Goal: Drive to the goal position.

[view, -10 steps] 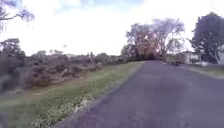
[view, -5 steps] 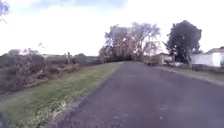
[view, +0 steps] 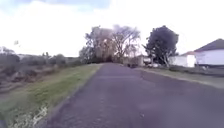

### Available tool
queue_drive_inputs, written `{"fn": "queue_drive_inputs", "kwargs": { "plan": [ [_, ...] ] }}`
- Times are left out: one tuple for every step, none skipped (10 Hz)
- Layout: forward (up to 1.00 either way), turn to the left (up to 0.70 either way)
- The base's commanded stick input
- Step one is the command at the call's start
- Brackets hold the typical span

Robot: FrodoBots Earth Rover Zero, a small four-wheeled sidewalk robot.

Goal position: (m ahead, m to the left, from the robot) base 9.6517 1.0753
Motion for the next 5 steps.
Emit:
{"fn": "queue_drive_inputs", "kwargs": {
  "plan": [
    [0.00,-0.34],
    [0.00,0.00],
    [0.00,0.00],
    [0.00,0.00],
    [0.00,0.00]
  ]
}}
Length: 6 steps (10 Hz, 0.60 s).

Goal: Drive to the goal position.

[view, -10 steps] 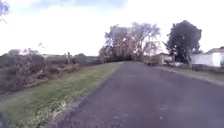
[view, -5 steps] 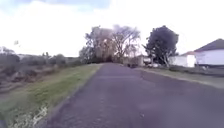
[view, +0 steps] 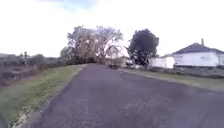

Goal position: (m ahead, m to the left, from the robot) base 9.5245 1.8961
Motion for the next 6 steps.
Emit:
{"fn": "queue_drive_inputs", "kwargs": {
  "plan": [
    [0.44,0.00],
    [0.85,0.00],
    [0.85,0.00],
    [0.85,0.00],
    [0.85,0.00],
    [0.85,0.00]
  ]
}}
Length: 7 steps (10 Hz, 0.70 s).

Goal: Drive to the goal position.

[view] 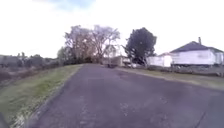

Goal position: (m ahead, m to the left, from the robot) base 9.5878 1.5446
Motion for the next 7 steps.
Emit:
{"fn": "queue_drive_inputs", "kwargs": {
  "plan": [
    [0.85,0.00],
    [0.85,0.00],
    [0.85,0.00],
    [0.85,0.00],
    [0.85,0.00],
    [0.85,0.00],
    [0.85,0.00]
  ]
}}
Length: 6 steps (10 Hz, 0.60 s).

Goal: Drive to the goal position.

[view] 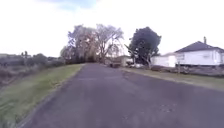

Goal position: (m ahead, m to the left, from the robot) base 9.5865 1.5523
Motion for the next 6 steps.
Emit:
{"fn": "queue_drive_inputs", "kwargs": {
  "plan": [
    [0.85,0.00],
    [0.85,0.00],
    [0.85,0.00],
    [0.85,0.00],
    [0.85,0.00],
    [0.85,0.00]
  ]
}}
